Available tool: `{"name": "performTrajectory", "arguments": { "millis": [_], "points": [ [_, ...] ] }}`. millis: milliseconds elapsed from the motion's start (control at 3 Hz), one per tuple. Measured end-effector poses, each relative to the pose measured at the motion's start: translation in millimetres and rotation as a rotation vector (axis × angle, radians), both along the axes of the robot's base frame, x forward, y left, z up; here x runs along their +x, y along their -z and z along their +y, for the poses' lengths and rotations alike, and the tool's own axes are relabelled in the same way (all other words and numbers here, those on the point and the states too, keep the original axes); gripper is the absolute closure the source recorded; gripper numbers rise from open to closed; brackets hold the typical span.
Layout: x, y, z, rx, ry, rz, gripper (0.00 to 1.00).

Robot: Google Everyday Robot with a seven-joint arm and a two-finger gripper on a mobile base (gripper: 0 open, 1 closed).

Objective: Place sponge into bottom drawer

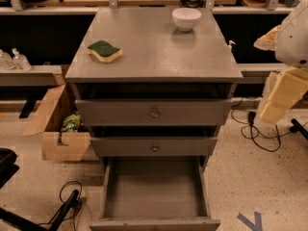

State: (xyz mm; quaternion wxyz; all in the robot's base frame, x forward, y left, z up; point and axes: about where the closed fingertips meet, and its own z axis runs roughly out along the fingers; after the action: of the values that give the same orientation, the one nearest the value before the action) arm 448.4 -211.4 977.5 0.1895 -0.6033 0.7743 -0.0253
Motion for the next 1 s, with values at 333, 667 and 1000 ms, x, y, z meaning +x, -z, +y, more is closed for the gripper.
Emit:
{"name": "performTrajectory", "arguments": {
  "millis": [333, 667, 1000],
  "points": [
    [37.7, 10.5, 14.9, 0.146, -0.002, -0.054, 0.0],
    [87.7, 14.7, 42.7, 0.329, 0.005, -0.138, 0.0],
    [136.1, 5.4, 73.4, 0.496, 0.006, -0.246, 0.0]
  ]
}}
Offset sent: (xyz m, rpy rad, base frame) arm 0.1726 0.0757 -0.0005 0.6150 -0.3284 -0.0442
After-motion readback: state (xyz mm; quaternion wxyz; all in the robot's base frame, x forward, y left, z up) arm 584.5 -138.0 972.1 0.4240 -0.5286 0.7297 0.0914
